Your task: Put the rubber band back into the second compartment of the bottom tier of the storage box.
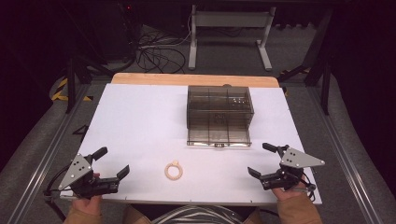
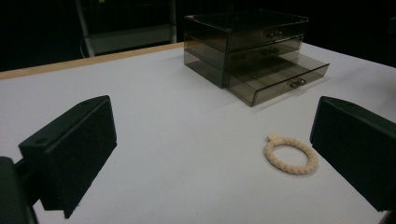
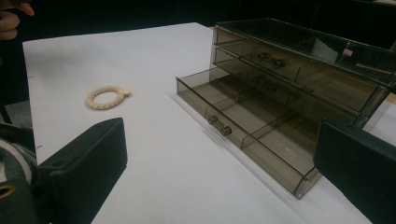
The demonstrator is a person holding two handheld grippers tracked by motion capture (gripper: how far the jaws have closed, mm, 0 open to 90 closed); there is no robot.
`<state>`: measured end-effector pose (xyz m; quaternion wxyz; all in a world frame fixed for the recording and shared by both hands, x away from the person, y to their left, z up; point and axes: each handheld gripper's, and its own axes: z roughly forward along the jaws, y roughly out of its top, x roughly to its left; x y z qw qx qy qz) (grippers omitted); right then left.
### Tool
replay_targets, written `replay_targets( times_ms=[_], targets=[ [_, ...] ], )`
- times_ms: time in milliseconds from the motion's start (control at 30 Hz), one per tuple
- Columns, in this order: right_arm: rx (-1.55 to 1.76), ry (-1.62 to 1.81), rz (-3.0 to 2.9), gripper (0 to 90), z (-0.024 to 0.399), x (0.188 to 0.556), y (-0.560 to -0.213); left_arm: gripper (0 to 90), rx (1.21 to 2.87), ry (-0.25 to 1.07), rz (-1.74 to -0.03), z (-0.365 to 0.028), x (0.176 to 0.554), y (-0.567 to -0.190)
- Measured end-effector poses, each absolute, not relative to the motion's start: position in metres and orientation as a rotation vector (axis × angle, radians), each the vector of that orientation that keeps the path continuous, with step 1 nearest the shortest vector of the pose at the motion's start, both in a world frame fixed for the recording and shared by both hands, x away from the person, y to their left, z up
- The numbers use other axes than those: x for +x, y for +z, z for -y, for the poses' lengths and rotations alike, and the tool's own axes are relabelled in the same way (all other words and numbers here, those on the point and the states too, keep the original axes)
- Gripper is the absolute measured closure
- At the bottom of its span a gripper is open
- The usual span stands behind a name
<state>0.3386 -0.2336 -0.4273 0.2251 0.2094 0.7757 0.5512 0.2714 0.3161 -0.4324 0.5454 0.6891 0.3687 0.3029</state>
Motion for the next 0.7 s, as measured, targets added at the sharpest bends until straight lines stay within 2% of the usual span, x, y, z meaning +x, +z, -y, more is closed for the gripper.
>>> replay_targets(
  times_ms=[267,700],
  targets=[
    [0.569,1.515,-2.155,6.9,0.2323,0.3377,-0.4272,1.2,1.659,0.772,-0.864,-0.3119,0.2708,-0.4316],
    [0.576,1.504,-2.172,11.7,0.2299,0.3366,-0.4261,1.3,1.663,0.779,-0.861,-0.3116,0.2701,-0.4316]
  ],
)
